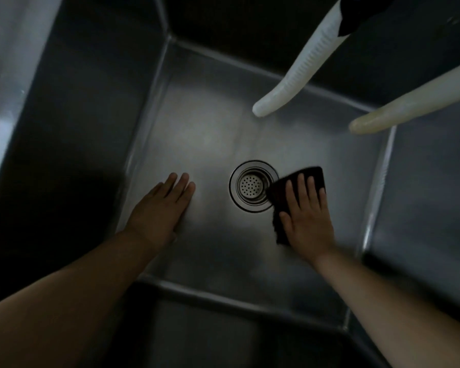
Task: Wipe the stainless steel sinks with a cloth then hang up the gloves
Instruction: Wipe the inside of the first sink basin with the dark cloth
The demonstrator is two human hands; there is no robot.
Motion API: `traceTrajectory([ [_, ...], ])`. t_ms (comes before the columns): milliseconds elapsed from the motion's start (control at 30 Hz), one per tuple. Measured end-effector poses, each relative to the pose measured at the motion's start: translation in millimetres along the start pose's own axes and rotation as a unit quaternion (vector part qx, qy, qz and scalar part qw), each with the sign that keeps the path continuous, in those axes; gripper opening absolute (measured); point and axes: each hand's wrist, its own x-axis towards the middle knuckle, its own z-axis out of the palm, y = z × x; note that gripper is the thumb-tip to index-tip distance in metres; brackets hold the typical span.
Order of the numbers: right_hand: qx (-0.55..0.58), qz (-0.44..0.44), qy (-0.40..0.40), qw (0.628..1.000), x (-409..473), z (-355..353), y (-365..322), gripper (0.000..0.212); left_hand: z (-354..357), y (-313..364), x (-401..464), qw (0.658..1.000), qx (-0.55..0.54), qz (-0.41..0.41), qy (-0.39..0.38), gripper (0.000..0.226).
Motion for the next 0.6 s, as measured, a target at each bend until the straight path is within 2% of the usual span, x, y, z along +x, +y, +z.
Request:
traceTrajectory([
  [167,-0.045,-0.091,-0.031,0.994,-48,16,-30,0.065,0,1,-1,1.0,-0.003,0.002,0.006,0.117],
  [333,-0.043,-0.193,-0.044,0.979,-24,8,-75,0.064,2,-1,0,1.0,-0.009,0.003,0.011,0.114],
  [467,-0.026,-0.191,-0.025,0.981,24,-3,-111,0.063,2,0,-1,1.0,-0.018,0.001,0.015,0.114],
  [600,-0.012,-0.145,-0.008,0.989,88,-14,-128,0.064,1,1,-2,0.999,-0.021,-0.026,0.02,0.12],
])
